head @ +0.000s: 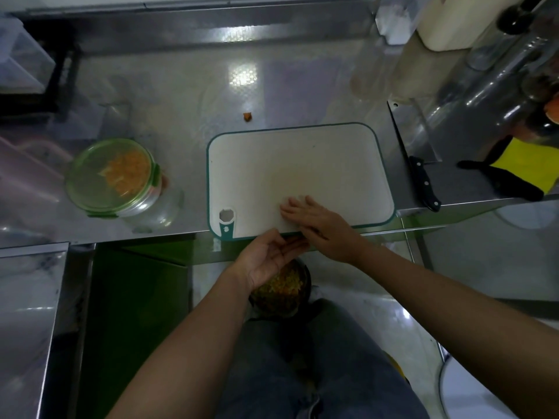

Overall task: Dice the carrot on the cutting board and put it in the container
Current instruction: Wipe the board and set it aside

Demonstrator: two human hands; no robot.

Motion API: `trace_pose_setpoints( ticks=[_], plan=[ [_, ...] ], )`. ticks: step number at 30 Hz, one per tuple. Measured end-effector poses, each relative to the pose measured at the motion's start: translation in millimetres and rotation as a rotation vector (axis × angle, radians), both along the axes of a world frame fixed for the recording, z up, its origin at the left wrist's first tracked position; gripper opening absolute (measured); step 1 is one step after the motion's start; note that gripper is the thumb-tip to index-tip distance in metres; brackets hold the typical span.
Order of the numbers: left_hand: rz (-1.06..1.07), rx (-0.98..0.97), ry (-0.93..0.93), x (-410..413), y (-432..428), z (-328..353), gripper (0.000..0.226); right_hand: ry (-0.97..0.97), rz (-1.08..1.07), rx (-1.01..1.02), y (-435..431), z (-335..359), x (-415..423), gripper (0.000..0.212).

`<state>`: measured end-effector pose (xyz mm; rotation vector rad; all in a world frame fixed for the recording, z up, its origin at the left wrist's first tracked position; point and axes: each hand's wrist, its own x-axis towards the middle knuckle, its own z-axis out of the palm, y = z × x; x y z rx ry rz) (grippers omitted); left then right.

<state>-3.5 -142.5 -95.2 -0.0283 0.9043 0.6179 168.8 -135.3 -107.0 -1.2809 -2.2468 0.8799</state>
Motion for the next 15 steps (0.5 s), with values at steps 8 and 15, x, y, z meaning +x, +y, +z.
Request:
trace_pose_setpoints(
  ticks=[8,15],
  plan=[
    [0.03,0.022,-0.011,4.7,-1.7,0.6,0.033,0.144,-0.021,0.018,-30.4,14.3,6.5,0.033],
    [0.033,0.007,0.012,10.0,0.6,-0.9,0.05,0.176,-0.102,0.067,-28.5,19.4,0.0,0.031]
  ],
)
